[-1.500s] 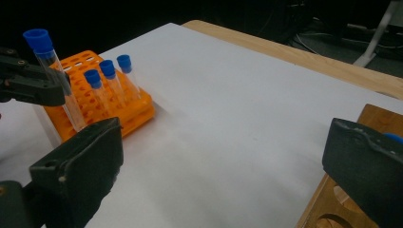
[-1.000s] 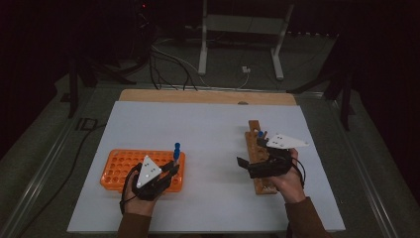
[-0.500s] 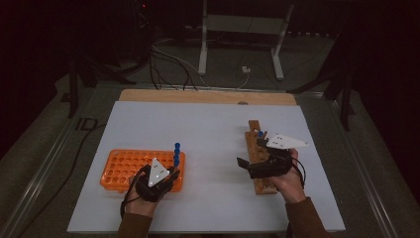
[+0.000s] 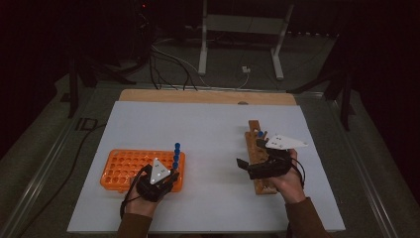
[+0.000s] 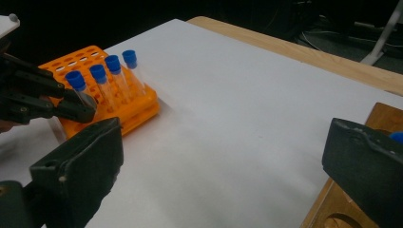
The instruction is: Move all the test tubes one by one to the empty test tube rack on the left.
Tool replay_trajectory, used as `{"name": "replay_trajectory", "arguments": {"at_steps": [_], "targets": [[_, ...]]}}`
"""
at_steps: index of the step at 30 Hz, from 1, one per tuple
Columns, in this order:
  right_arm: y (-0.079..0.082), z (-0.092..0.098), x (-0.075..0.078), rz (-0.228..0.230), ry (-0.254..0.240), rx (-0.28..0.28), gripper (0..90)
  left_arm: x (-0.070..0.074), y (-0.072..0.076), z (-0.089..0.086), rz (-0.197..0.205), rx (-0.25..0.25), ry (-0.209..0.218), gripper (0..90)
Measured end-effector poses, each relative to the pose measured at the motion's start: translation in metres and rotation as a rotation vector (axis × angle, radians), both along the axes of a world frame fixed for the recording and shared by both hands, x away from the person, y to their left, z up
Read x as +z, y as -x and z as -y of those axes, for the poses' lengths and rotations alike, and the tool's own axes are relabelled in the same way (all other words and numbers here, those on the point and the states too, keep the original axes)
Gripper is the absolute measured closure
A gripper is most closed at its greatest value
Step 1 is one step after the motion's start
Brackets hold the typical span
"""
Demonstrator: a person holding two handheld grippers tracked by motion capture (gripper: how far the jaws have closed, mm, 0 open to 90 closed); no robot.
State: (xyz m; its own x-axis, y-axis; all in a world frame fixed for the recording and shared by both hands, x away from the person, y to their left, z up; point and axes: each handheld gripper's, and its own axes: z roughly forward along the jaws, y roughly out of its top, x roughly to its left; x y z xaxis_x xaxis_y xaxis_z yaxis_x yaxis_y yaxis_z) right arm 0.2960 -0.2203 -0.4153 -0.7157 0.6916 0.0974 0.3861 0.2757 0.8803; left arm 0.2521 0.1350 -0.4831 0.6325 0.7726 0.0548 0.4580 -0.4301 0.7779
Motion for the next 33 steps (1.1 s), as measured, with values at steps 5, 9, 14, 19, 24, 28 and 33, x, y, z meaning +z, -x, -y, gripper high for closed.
{"name": "replay_trajectory", "arguments": {"at_steps": [5, 9, 14, 19, 24, 28, 33], "targets": [[0.000, 0.000, 0.000, 0.000, 0.003, 0.003, 0.6, 0.000, 0.000, -0.002, -0.005, 0.014, 0.006, 76.3], [0.000, 0.000, -0.001, -0.002, 0.004, 0.001, 0.6, 0.002, 0.000, -0.001, -0.002, 0.023, 0.010, 67.4], [-0.001, 0.001, 0.000, 0.000, 0.001, -0.001, 0.6, 0.009, 0.003, -0.005, 0.028, 0.016, 0.066, 54.4], [-0.001, 0.003, 0.000, -0.001, -0.002, -0.006, 0.6, 0.018, 0.005, -0.013, 0.075, 0.020, 0.157, 43.0], [-0.001, 0.003, 0.001, 0.002, -0.003, -0.008, 0.6, 0.023, 0.006, -0.014, 0.117, 0.034, 0.194, 35.8], [-0.002, 0.004, 0.000, 0.001, -0.002, -0.013, 0.6, 0.030, 0.006, -0.010, 0.147, 0.054, 0.221, 27.6], [-0.003, 0.005, 0.000, 0.001, -0.002, -0.020, 0.6, 0.037, 0.005, -0.007, 0.160, 0.072, 0.262, 19.6]]}}
